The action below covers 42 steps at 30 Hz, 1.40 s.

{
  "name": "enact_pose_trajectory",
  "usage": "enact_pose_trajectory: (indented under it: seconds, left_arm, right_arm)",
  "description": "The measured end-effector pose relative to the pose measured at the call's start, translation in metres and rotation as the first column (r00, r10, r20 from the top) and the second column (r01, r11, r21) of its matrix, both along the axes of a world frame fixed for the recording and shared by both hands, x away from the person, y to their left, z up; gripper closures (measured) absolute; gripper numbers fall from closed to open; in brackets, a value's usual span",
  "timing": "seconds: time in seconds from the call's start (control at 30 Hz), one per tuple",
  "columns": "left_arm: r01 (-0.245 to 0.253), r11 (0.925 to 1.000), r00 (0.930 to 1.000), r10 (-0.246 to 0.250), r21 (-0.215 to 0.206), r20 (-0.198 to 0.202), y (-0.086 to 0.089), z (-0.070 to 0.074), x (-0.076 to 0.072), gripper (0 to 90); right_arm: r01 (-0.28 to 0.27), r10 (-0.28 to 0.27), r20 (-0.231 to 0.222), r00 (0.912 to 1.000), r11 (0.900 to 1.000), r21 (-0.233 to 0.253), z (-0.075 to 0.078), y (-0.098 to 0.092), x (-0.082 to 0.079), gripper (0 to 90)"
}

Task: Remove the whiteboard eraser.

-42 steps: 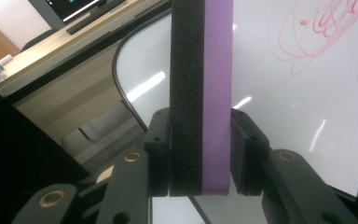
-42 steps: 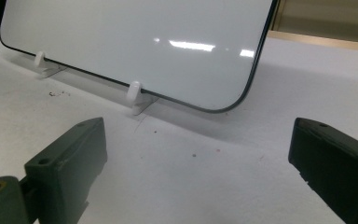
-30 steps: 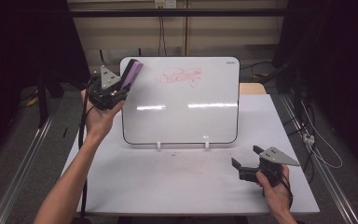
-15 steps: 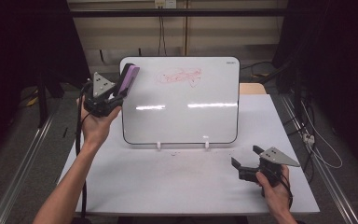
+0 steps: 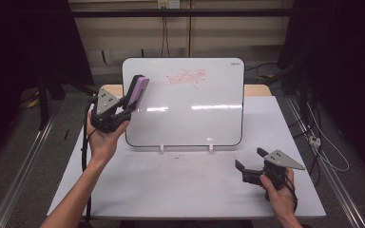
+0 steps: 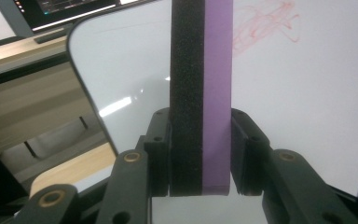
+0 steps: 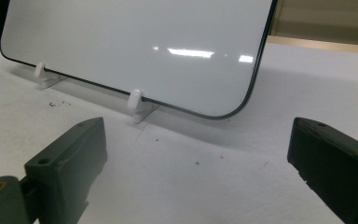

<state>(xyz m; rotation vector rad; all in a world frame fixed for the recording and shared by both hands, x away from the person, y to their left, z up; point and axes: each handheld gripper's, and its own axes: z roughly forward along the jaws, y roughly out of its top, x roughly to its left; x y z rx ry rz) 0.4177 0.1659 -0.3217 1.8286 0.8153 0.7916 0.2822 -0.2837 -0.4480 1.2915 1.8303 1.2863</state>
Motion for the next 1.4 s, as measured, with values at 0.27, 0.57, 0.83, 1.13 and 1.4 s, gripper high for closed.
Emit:
enact_pose_trajectory:
  seconds: [0.27, 0.57, 0.83, 1.13, 1.4]
  left_arm:
    - [0.04, 0.9977, 0.999, -0.041, -0.054, -0.02, -0.005, -0.008, -0.013, 64.1]
    - [0.076, 0.9943, 0.9966, -0.078, -0.075, -0.025, -0.013, -0.012, -0.033, 64.1]
    - [0.117, 0.9876, 0.9917, -0.122, -0.105, -0.04, -0.022, -0.024, -0.049, 64.1]
    - [0.14, 0.9824, 0.9871, -0.148, -0.124, -0.061, -0.031, -0.038, -0.067, 64.0]
    - [0.155, 0.9814, 0.9827, -0.165, -0.114, -0.085, -0.037, -0.049, -0.072, 64.0]
  right_arm:
    - [0.001, -0.001, 0.005, 1.0, 1.0, 0.028, 0.0, 0.003, 0.004, 4.7]
    - [-0.014, 0.013, 0.014, 0.9998, 1.0, 0.028, 0.0, 0.006, 0.005, 4.7]
    - [-0.028, 0.028, 0.018, 0.9995, 0.999, 0.025, 0.001, 0.008, 0.004, 4.5]
    - [-0.044, 0.042, 0.043, 0.9982, 0.998, 0.046, 0.005, 0.013, 0.0, 4.4]
    - [-0.066, 0.062, 0.06, 0.9963, 0.996, 0.057, 0.007, 0.019, -0.002, 4.4]
